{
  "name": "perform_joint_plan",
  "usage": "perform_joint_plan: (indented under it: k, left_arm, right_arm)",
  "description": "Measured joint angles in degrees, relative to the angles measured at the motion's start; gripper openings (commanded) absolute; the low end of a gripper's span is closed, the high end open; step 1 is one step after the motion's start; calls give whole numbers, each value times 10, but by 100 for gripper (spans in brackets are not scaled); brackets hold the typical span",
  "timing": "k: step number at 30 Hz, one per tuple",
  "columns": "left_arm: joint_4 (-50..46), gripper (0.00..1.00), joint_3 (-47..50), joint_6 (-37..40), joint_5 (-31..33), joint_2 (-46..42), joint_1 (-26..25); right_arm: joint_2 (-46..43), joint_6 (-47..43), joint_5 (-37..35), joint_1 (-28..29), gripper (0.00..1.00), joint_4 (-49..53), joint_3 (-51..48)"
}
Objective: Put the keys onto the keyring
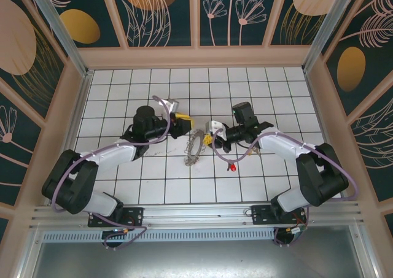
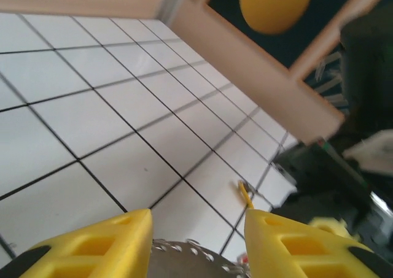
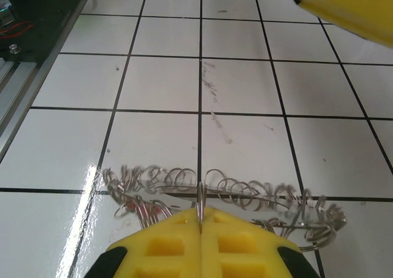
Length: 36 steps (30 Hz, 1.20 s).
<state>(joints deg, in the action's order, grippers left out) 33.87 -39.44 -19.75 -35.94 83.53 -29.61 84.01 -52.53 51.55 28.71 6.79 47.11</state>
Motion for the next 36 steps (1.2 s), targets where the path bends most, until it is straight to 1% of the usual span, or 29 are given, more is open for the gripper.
perform_joint_plan:
  k: [2, 5, 9, 10, 13, 20, 25, 31, 36]
  left_arm:
    - [-24, 40, -14, 51, -25, 1, -3]
    - [-57, 36, -27, 136, -50, 1, -4]
    - [-132, 33, -52, 259, -80, 7, -7]
    - [-149, 34, -62, 287, -88, 13, -7]
    - [-182, 34, -82, 342, -109, 30, -9]
    - [-236, 36, -120, 424, -134, 62, -12]
    - [-269, 36, -143, 463, -147, 78, -17]
    - [-292, 35, -173, 485, -156, 99, -23]
    - [-302, 30, -176, 495, -160, 104, -28]
  right_arm:
    - [-2, 1, 0, -3, 0, -1, 0]
    - [-9, 2, -3, -7, 0, -6, 0]
    - [-24, 5, -5, -17, 0, -16, -3]
    - [-27, 5, -5, -21, 0, -19, -3]
    - [-29, 5, -5, -27, 0, -23, -4]
    - [-29, 4, -5, -29, 0, -23, -4]
    - [-29, 4, -5, -31, 0, -23, -4]
    - [-29, 4, -5, -33, 0, -32, -4]
    - [-29, 5, -4, -33, 0, -40, -4]
